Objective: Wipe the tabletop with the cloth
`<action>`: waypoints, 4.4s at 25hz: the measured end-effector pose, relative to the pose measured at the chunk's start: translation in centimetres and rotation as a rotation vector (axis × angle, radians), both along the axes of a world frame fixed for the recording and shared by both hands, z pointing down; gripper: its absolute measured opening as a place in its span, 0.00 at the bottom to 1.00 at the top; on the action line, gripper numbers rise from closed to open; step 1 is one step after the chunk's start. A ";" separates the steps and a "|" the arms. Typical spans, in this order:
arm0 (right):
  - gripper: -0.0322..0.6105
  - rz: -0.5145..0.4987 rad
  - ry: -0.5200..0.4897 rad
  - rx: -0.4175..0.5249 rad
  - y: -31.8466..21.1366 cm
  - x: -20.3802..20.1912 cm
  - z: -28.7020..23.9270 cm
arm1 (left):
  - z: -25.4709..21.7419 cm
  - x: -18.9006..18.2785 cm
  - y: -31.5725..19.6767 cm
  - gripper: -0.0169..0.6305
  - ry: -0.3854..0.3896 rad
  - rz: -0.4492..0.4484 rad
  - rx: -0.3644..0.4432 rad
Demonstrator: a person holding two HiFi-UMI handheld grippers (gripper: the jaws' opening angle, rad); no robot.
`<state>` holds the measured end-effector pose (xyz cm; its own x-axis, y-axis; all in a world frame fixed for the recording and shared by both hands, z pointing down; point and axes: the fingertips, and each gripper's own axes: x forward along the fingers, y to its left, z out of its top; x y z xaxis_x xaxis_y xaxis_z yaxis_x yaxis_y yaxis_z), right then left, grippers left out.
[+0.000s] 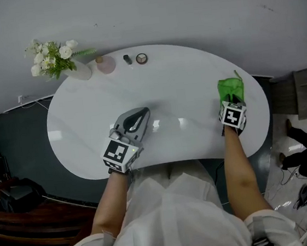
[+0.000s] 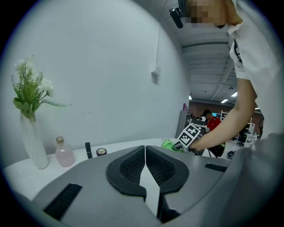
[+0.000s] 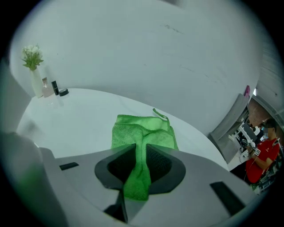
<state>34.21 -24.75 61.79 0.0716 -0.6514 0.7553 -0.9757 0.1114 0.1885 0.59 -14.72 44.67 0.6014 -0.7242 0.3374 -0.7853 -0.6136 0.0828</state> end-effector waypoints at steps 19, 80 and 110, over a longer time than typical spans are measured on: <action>0.16 -0.272 0.013 -0.024 -11.2 -21.6 -1.0 | 0.5 -10.4 -0.3 0.05 0.026 -0.131 0.005; 0.16 -1.061 -0.193 -0.052 14.2 -65.6 -1.5 | 2.9 -29.2 13.1 0.05 -0.019 -0.378 -0.029; 0.16 -0.740 -0.134 -0.011 9.6 -33.6 -0.5 | 1.7 -15.1 11.5 0.05 0.001 -0.232 -0.002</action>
